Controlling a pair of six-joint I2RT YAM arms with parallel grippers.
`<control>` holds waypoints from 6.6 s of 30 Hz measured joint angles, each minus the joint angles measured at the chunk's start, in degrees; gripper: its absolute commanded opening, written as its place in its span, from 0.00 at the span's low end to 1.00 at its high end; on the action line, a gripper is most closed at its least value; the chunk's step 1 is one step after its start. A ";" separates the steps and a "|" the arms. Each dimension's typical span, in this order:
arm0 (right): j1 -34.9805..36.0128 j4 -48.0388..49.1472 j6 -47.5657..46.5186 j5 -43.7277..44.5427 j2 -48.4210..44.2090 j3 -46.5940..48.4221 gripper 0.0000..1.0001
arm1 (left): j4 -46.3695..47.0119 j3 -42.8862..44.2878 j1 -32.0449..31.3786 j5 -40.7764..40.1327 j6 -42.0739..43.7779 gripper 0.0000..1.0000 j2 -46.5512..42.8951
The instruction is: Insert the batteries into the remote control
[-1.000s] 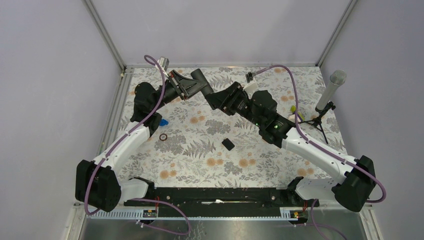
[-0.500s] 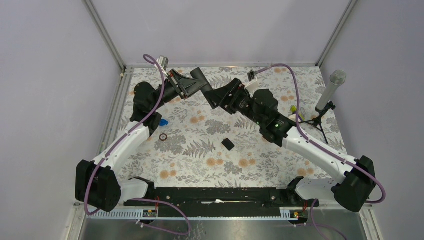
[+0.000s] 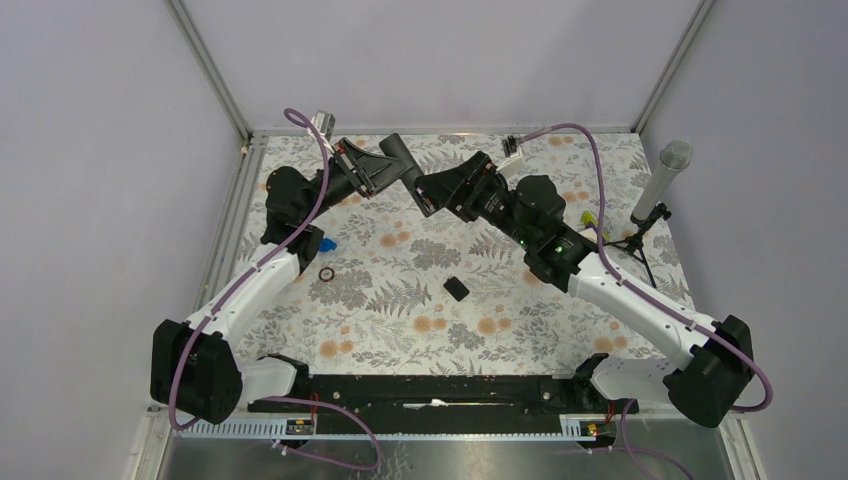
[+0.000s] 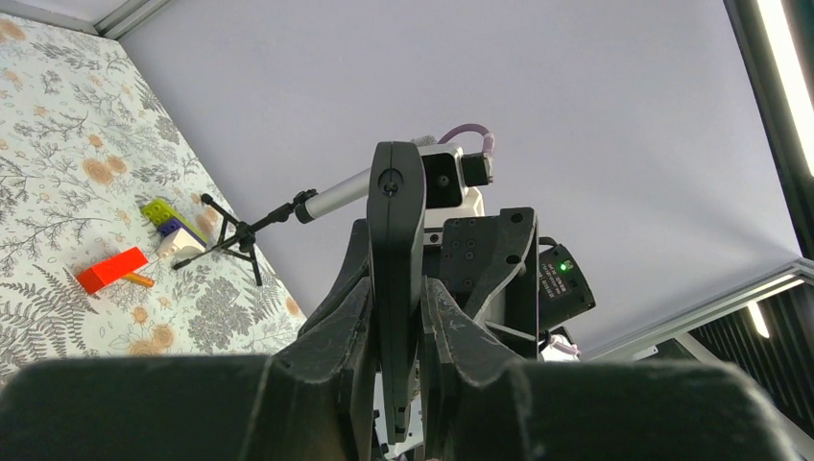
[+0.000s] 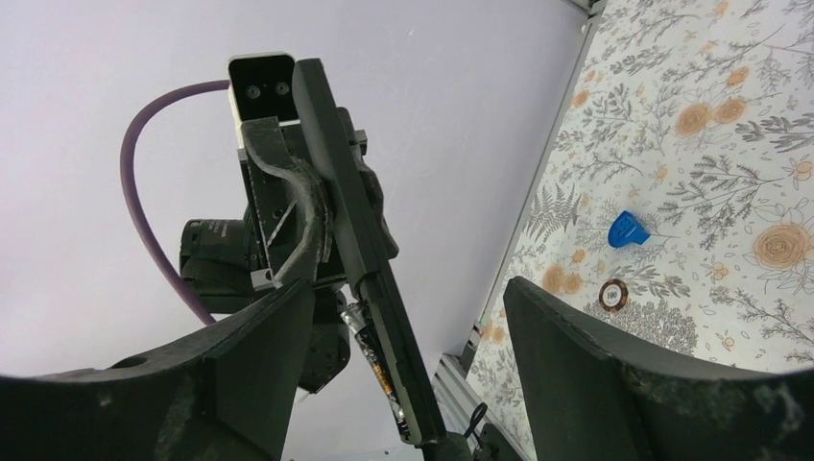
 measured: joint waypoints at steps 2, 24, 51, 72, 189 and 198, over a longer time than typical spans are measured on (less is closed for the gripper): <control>-0.11 0.13 0.00 -0.48 0.02 0.00 0.80 | 0.44 -0.39 0.00 0.00 0.02 0.00 0.00; -2.16 3.10 -0.35 -1.49 -3.56 -3.96 0.74 | 2.62 -0.66 -0.11 -1.38 -1.70 0.00 0.00; -2.27 2.49 -1.92 -2.05 -2.36 -4.48 0.51 | 2.19 -1.14 -0.11 -5.20 -2.80 0.00 0.96; -2.32 -0.17 -1.25 -0.52 -2.69 -4.48 0.75 | 2.29 -1.73 -0.11 -5.40 -2.27 0.00 1.40; -2.60 -3.41 -27.39 -17.40 -0.68 -4.48 0.92 | -1.86 -1.60 2.01 9.07 8.68 0.00 2.54; -5.88 -16.26 -33.92 -3.85 -2.60 -1.05 0.86 | -23.80 0.76 4.81 1.29 22.45 0.00 -1.44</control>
